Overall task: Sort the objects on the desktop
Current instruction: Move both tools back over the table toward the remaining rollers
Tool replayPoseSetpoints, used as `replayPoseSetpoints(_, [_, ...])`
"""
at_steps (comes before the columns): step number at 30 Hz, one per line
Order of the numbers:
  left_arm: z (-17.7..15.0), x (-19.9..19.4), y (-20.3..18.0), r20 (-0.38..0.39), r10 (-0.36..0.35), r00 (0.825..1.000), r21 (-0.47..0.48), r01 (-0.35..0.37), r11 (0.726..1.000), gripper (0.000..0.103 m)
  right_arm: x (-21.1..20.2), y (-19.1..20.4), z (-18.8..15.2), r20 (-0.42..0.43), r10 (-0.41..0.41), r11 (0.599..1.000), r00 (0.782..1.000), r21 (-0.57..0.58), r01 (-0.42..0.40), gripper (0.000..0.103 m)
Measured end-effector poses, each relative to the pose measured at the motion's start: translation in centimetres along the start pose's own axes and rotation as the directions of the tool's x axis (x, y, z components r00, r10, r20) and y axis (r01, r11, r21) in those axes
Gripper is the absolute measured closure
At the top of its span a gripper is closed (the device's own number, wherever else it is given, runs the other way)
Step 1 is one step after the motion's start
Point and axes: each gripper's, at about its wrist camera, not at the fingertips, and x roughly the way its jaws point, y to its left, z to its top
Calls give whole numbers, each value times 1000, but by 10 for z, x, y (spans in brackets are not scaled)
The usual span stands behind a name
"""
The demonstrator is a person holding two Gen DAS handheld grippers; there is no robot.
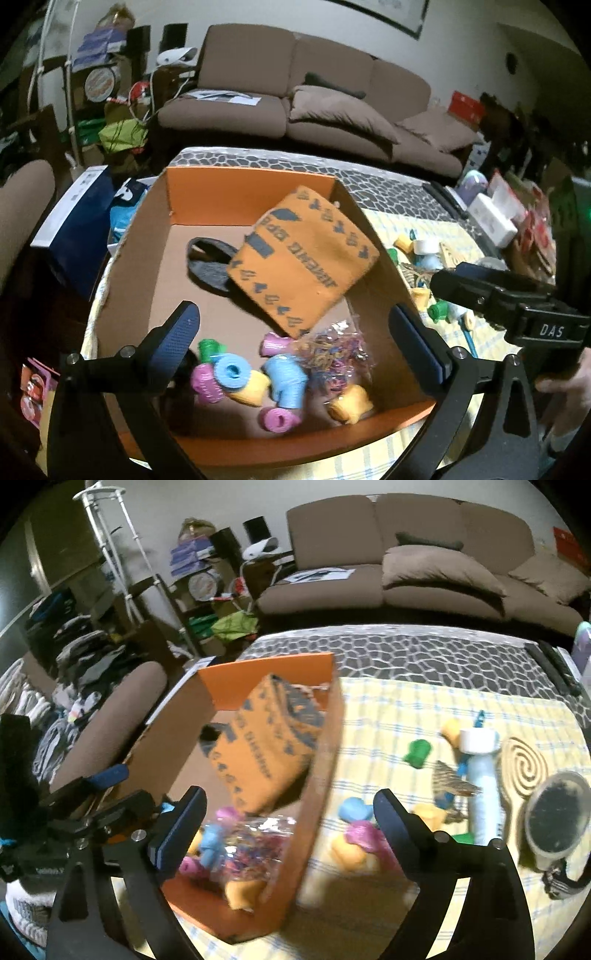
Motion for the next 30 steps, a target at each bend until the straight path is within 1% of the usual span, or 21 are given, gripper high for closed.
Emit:
replayPoseSetpoints(4, [0, 2, -16, 3, -1, 1000, 24, 1, 1000, 0, -6, -12, -2, 4, -20, 1000, 1000, 11, 20, 8])
replayPoseSetpoints(9, [-1, 4, -29, 3, -9, 1000, 37, 9, 999, 0, -15, -26, -7, 5, -43, 999, 999, 18, 43, 6])
replayPoseSetpoints(15, [-1, 9, -44, -2, -18, 1000, 51, 18, 999, 0, -24, -43, -13, 3, -67, 997, 998, 27, 67, 5])
replayPoseSetpoints(27, [-5, 21, -85, -19, -73, 997, 115, 75, 990, 0, -32, -77, -20, -11, -112, 992, 994, 65, 113, 5])
replayPoseSetpoints(30, [-6, 24, -90, -25, -78, 997, 111, 80, 991, 0, -30, -86, -23, -25, -108, 990, 994, 84, 110, 5])
